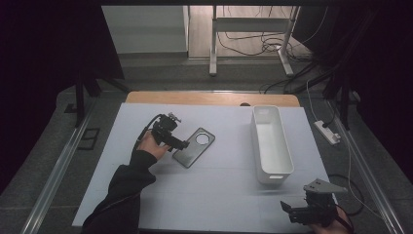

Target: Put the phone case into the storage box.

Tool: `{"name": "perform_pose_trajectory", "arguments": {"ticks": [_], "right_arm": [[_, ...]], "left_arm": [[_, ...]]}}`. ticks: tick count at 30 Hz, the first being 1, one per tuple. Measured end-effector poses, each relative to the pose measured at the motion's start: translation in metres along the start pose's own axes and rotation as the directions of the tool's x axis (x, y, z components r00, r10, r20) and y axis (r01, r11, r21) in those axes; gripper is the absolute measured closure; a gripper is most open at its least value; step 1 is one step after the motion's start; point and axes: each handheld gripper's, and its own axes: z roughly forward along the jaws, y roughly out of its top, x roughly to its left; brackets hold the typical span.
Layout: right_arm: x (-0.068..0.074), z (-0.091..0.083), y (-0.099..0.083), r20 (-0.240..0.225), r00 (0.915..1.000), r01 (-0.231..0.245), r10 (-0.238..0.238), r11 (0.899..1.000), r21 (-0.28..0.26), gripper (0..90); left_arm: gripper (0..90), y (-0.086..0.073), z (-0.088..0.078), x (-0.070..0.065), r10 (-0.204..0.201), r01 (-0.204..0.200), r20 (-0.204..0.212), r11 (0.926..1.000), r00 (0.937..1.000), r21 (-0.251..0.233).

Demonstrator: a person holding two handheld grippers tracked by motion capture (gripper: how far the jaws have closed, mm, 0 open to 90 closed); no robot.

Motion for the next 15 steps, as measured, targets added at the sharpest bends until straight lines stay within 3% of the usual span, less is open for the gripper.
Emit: {"name": "perform_pose_trajectory", "arguments": {"ticks": [15], "right_arm": [[0.0, 0.0, 0.0, -0.004, 1.0, 0.0, 0.0, 1.0, -0.003, 0.3]], "left_arm": [[0.0, -0.017, 0.033, -0.01, 0.002, -0.003, 0.024, 0.9979, 0.9997, 0.065]]}}
